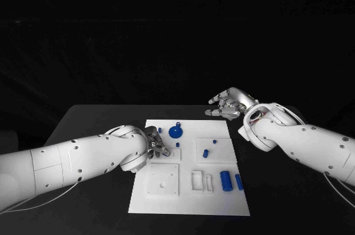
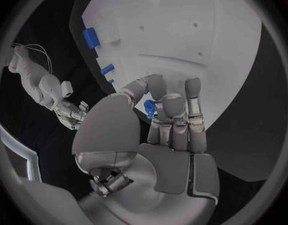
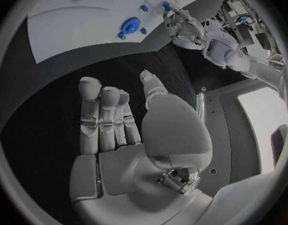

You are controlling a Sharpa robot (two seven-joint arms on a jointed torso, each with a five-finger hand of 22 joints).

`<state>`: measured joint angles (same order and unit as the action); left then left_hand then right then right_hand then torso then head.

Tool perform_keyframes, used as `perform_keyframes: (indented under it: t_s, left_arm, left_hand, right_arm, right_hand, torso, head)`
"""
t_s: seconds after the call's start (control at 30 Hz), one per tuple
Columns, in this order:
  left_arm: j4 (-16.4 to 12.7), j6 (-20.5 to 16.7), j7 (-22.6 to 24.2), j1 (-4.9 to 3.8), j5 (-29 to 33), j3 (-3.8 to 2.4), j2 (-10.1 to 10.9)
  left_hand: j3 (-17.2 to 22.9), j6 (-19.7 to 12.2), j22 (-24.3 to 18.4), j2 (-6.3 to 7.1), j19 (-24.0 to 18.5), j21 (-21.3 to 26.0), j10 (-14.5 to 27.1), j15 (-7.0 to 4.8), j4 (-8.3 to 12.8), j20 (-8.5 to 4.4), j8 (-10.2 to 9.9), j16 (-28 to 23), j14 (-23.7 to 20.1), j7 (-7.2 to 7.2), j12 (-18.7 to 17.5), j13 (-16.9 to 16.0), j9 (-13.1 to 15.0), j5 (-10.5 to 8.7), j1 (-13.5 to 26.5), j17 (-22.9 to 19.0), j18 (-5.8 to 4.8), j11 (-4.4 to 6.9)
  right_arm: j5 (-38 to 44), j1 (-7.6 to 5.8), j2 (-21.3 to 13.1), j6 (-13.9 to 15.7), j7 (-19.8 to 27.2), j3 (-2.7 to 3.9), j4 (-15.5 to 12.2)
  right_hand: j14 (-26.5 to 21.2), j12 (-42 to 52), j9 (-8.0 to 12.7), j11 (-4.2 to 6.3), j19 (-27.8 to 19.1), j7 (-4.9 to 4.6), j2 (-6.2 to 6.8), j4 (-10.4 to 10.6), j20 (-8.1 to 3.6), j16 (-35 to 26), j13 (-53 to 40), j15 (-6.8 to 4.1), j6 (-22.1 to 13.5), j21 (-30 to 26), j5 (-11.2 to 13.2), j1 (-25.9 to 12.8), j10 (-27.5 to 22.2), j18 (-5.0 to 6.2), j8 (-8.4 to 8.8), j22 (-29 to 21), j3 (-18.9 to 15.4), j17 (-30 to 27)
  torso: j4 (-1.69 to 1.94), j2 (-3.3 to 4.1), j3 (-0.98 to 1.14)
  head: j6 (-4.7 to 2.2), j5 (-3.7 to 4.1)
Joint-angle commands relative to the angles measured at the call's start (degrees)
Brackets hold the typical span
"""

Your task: Assemble the parts on the task board

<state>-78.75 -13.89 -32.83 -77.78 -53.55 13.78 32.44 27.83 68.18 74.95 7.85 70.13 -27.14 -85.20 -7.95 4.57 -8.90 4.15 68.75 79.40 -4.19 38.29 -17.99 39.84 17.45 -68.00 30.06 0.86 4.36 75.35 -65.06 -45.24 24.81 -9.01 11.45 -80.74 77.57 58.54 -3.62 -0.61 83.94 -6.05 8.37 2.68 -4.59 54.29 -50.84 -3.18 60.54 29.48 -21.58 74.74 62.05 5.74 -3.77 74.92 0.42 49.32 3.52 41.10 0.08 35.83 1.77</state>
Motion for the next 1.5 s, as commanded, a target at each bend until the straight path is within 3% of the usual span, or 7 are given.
perform_keyframes:
  t_s: [0.03,0.57,1.1,1.5]
  left_arm:
    - [-0.07,2.17,-0.60,0.27,-0.38,0.12,-0.05]
    - [0.34,3.22,-0.59,0.27,0.14,0.11,-0.12]
    - [0.93,3.20,0.04,0.27,0.91,0.09,-0.70]
    - [1.36,4.16,0.25,0.26,1.45,0.08,-1.09]
  left_hand:
    - [-0.17,12.91,0.92,-0.57,0.55,0.30,-1.63,-0.23,0.08,0.00,0.13,0.40,-0.19,6.82,0.20,-0.07,0.10,-0.07,0.02,-0.05,-0.74,1.26]
    - [0.28,13.21,1.09,-4.98,0.64,0.82,-1.61,-0.09,2.93,0.22,0.32,1.39,-0.43,7.00,0.93,-1.00,1.90,-0.32,4.29,-0.44,-0.76,1.05]
    - [0.51,13.53,1.09,-7.00,0.57,0.89,-1.61,-0.01,2.71,0.37,0.41,1.77,-0.51,7.08,1.24,-1.34,2.45,-0.92,5.92,-0.58,-0.76,0.92]
    - [0.51,13.69,1.10,-7.56,0.55,0.90,-1.61,0.03,2.70,0.44,0.47,2.11,-0.56,7.13,1.59,-1.59,2.76,-1.19,6.30,-0.60,-0.74,0.90]
  right_arm:
    - [-0.02,0.01,0.13,-0.58,0.02,0.03,0.03]
    - [-0.02,0.02,0.32,-0.73,-0.09,0.03,0.21]
    - [-0.02,0.05,0.48,-0.78,-0.14,0.03,0.59]
    - [-0.02,0.13,0.62,-0.98,-0.18,0.03,0.90]
  right_hand:
    - [0.02,-0.07,0.02,0.12,2.09,0.18,-0.25,-0.26,0.15,0.05,0.05,-0.22,0.45,-0.14,-0.25,-0.32,-0.20,0.69,0.19,3.29,-0.07,-0.08]
    - [0.01,-0.06,0.02,0.17,2.12,0.26,-0.33,-0.33,0.09,0.03,0.09,-0.28,0.77,-0.17,-0.76,-0.18,-0.22,0.64,0.19,3.30,0.20,-0.07]
    - [0.02,-0.06,0.03,0.23,2.14,0.27,-0.36,-0.69,0.04,0.02,0.09,-0.32,0.89,-0.28,-2.14,-0.16,-0.22,0.60,0.21,3.29,0.75,-0.06]
    - [0.03,-0.12,0.03,0.26,2.14,0.27,-0.35,-1.13,0.01,0.00,0.14,-0.35,0.91,-0.29,-3.33,-0.18,-0.25,0.58,0.21,3.30,1.13,-0.05]
  torso:
    - [0.02,0.00,0.01]
    - [-0.06,0.03,0.04]
    - [-0.02,0.02,0.08]
    - [-0.07,0.04,0.08]
  head:
    - [0.04,-0.03]
    - [0.16,0.00]
    - [0.29,0.19]
    - [0.52,0.29]
